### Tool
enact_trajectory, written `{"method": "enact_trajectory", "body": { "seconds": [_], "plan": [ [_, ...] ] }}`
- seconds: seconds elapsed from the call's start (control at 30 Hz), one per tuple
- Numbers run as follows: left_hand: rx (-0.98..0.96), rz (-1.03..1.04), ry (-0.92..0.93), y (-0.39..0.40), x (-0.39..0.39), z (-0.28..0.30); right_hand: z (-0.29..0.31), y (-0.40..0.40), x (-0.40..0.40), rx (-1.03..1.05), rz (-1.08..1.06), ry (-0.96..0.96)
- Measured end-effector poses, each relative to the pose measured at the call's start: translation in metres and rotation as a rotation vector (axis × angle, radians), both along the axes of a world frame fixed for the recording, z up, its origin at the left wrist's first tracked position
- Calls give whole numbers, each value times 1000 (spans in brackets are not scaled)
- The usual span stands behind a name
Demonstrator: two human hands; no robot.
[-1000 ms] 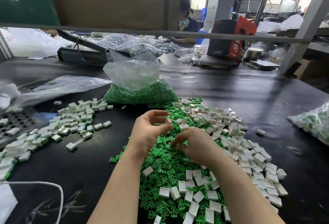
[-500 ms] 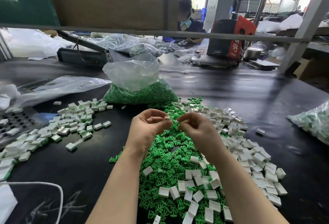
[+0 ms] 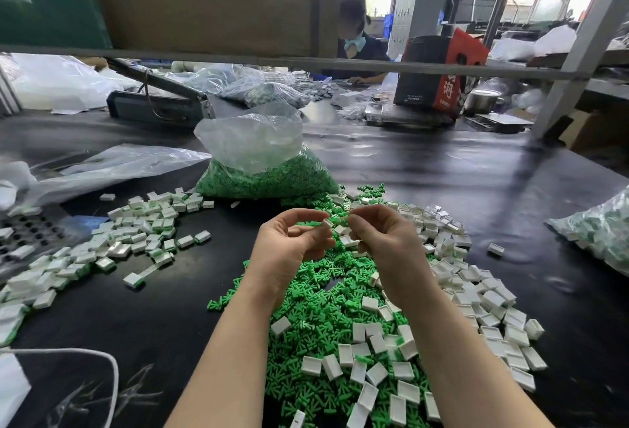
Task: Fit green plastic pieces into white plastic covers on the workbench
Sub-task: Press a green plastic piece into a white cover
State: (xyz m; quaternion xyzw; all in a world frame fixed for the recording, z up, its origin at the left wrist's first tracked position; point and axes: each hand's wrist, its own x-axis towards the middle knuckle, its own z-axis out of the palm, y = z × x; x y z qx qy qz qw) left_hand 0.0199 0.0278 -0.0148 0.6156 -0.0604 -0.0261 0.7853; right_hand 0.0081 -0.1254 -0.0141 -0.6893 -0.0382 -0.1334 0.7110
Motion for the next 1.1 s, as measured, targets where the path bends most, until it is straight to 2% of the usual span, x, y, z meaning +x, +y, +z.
{"method": "enact_trajectory", "body": {
  "seconds": [0.23, 0.47, 0.63, 0.9, 1.1],
  "plan": [
    [88, 9, -40, 0, 2, -2, -4, 6, 4, 117, -39, -7],
    [81, 16, -45, -2, 2, -2, -7, 9, 6, 144, -23, 8],
    [95, 47, -85, -1, 2, -3, -9, 10, 5, 86, -8, 3],
    [145, 77, -166, 2, 4, -2, -3, 2, 4, -247, 3, -41],
    [258, 32, -182, 4, 5, -5, -7, -5, 4, -521, 158, 77]
  ]
}}
